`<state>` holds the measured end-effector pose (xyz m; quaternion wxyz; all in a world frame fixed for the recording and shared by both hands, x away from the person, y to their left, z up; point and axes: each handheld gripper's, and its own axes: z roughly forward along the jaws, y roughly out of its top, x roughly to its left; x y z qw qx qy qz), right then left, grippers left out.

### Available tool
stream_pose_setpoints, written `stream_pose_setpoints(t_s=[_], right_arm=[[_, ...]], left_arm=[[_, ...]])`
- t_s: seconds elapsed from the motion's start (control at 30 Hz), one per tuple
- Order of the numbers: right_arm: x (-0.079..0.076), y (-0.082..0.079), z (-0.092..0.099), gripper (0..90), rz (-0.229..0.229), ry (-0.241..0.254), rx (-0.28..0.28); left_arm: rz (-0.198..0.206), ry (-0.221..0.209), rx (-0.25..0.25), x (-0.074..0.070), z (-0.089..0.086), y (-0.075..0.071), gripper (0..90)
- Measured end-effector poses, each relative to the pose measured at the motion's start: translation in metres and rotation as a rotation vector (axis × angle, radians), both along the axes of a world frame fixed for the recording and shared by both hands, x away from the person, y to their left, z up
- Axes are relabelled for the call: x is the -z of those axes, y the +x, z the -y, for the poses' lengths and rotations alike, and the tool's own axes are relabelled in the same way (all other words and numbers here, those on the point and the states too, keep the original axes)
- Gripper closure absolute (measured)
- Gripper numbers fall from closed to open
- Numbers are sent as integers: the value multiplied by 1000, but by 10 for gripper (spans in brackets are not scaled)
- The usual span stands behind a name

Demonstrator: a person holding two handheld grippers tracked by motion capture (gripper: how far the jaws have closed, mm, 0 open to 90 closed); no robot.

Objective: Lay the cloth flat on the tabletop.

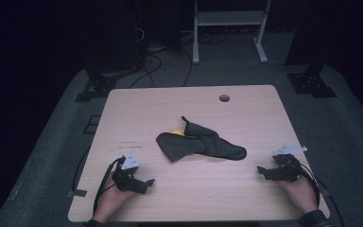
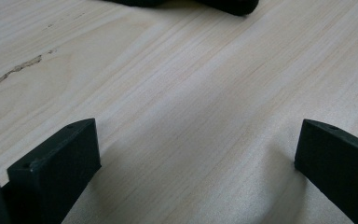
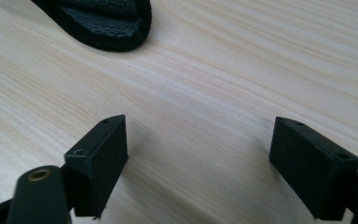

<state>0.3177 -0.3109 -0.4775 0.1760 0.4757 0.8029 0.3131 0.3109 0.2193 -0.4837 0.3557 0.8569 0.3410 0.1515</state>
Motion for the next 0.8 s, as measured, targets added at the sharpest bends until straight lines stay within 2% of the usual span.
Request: stream_pose_setpoints(t_s=[0.03,0.2,0.23,0.37,0.4,0.43,0.47,0.53,0.8], right_arm=[[-3,0,1,242,0,19,-13],[-12,1,-3,282,31,64,-48],[-18,3,-8,302,49,103,-81],[-25,10,-24,301,67,123,-146],[-25,10,-24,301,67,123,-146],[-27,14,-33,300,65,152,-173],[-27,14,-33,300,65,152,-173],[-31,19,-47,298,71,166,-206],[-41,37,-88,305,100,207,-269]], left_arm=[[0,0,0,0,0,0,0],[0,0,-1,0,0,0,0],[0,-1,-2,0,0,0,0],[0,1,-2,0,0,0,0],[0,1,-2,0,0,0,0],[-2,5,1,0,0,0,0],[-2,5,1,0,0,0,0],[-2,4,0,0,0,0,0],[-2,0,-2,0,1,0,0]])
